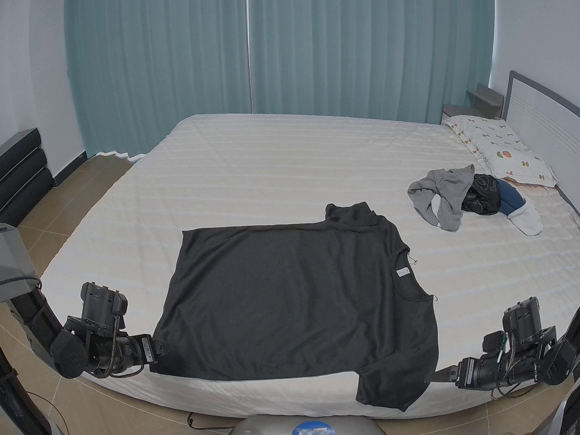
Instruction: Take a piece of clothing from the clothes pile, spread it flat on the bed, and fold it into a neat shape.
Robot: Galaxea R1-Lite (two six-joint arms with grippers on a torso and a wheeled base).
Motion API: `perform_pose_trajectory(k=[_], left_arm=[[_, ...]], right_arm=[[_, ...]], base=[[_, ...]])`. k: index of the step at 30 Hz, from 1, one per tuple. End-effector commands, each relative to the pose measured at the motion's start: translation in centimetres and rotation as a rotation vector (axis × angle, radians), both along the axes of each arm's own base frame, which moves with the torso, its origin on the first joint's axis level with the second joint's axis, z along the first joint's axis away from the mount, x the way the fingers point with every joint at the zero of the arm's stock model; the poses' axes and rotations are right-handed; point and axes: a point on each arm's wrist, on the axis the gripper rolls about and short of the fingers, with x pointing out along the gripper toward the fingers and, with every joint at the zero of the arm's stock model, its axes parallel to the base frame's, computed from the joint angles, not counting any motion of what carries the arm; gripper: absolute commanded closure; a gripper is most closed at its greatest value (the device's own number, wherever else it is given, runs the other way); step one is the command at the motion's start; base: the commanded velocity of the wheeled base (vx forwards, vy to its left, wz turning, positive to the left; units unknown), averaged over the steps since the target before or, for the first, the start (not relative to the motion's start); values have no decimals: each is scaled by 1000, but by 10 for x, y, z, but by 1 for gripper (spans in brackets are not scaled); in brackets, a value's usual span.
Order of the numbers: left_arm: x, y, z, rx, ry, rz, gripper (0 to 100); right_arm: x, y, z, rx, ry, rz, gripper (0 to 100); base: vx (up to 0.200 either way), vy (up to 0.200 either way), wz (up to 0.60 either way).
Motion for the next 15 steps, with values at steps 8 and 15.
perform_pose_trajectory(k=[8, 15], left_arm=[[17, -1, 22, -69, -123, 51, 0], [25, -2, 26, -116, -150, 101, 0]], right_arm=[[54, 18, 27, 87, -164, -32, 0], [63, 30, 21, 143, -121, -56, 0]], base=[[0, 0, 0], [0, 0, 0]])
